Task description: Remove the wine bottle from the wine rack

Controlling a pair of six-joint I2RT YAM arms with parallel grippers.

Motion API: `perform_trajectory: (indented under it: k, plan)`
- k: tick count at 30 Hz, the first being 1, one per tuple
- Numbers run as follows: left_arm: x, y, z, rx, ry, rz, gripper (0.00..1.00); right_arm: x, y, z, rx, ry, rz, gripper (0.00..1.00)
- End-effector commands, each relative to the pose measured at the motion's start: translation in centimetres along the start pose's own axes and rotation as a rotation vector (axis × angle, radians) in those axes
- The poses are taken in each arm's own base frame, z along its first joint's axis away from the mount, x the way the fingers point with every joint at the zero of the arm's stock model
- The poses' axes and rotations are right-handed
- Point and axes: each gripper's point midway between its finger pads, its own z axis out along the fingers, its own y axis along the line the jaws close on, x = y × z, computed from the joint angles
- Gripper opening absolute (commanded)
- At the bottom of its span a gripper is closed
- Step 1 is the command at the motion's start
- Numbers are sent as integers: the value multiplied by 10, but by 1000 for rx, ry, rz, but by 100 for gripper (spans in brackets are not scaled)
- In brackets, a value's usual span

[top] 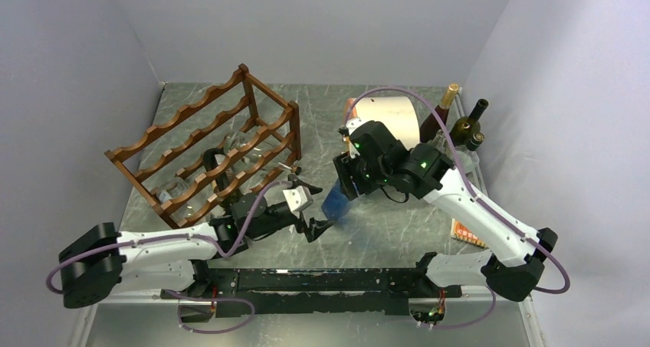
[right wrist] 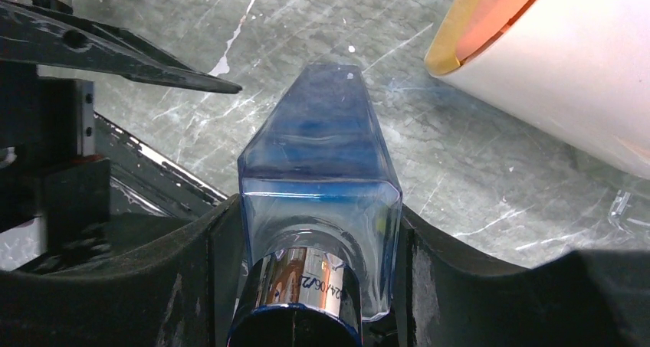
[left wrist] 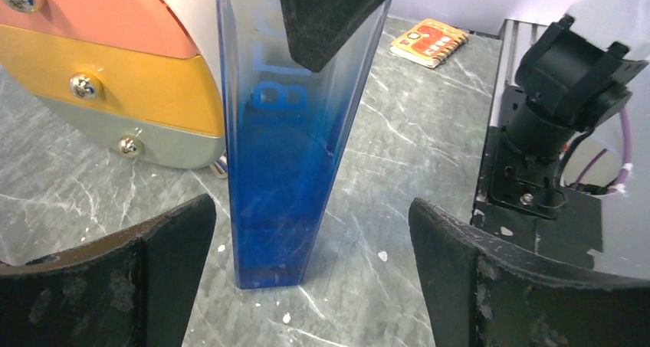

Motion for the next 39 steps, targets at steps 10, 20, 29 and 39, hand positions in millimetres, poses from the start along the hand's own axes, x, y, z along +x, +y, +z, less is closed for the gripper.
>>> perform_trajectory:
  k: [10,20,29,39]
  plan:
    - [-21,22,38,-119,-221,72,96,-6,17,1,-89,-3,0,6]
    - [-9,21,51,-122,-243,-19,52,-10,13,20,-55,-43,8,57]
    - [-1,18,43,-114,-212,-61,43,-10,12,40,-42,-60,2,84]
    - [1,9,45,-79,-124,-131,82,-22,4,38,0,-129,3,37]
